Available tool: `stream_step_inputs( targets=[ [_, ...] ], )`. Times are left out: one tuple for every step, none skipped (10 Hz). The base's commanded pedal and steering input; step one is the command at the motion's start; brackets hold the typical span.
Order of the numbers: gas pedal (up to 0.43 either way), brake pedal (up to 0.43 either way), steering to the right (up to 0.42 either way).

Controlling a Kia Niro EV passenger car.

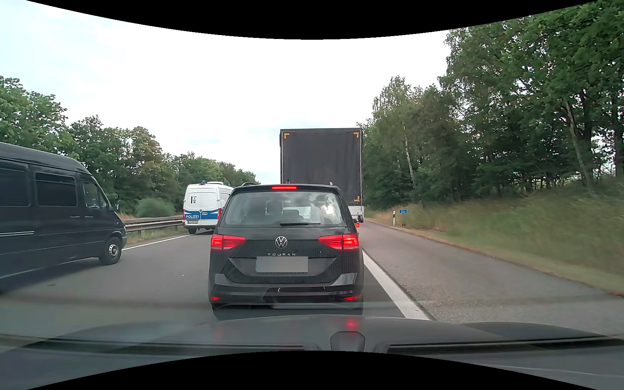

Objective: Follow the waypoints while adhering to traffic rules and regulations

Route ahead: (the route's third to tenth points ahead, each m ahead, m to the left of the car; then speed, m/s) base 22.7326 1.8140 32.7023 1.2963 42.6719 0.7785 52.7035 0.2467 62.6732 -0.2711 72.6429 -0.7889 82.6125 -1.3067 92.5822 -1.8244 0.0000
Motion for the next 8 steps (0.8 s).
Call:
stream_step_inputs(
  targets=[
    [0.000,0.244,0.000],
    [0.000,0.244,0.000],
    [0.000,0.244,0.000],
    [0.000,0.244,0.000],
    [0.000,0.244,0.000],
    [0.000,0.244,0.000],
    [0.000,0.244,0.000],
    [0.000,0.244,0.000]
  ],
)
